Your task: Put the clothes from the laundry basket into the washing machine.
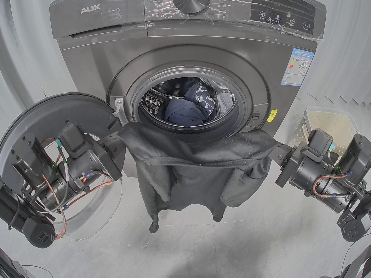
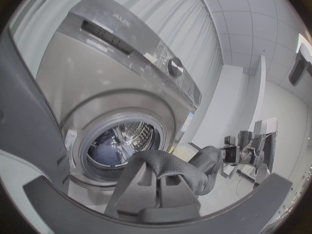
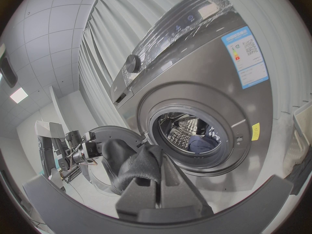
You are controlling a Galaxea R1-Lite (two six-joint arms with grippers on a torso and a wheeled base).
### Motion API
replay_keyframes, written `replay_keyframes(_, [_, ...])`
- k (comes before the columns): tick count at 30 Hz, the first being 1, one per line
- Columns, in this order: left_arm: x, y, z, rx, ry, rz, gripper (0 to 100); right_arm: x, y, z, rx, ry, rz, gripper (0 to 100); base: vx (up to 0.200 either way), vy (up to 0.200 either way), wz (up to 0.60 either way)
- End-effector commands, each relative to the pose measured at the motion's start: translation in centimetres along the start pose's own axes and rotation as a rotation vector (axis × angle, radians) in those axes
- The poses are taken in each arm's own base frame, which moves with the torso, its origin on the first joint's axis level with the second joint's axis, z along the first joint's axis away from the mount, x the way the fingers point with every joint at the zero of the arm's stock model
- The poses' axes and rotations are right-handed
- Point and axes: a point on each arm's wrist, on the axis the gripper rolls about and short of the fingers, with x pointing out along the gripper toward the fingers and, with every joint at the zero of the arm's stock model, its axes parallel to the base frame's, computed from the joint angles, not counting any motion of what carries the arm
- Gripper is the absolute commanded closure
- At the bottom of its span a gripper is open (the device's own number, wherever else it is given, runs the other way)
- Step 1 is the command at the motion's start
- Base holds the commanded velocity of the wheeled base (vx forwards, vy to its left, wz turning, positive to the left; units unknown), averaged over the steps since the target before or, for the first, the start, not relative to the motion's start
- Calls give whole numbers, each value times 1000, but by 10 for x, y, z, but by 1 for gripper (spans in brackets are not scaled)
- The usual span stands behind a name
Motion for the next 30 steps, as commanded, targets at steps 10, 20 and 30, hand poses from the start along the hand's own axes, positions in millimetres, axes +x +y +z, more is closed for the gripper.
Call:
replay_keyframes(10, [5,0,33,35,-132,-6,100,12,-20,-6,-40,-32,-61,100,0,0,0])
replay_keyframes(20, [4,-2,41,46,-159,-5,100,20,-17,5,-89,-107,-90,100,0,0,0])
replay_keyframes(30, [4,-2,35,44,-139,-6,100,21,-16,9,-102,-129,-107,100,0,0,0])
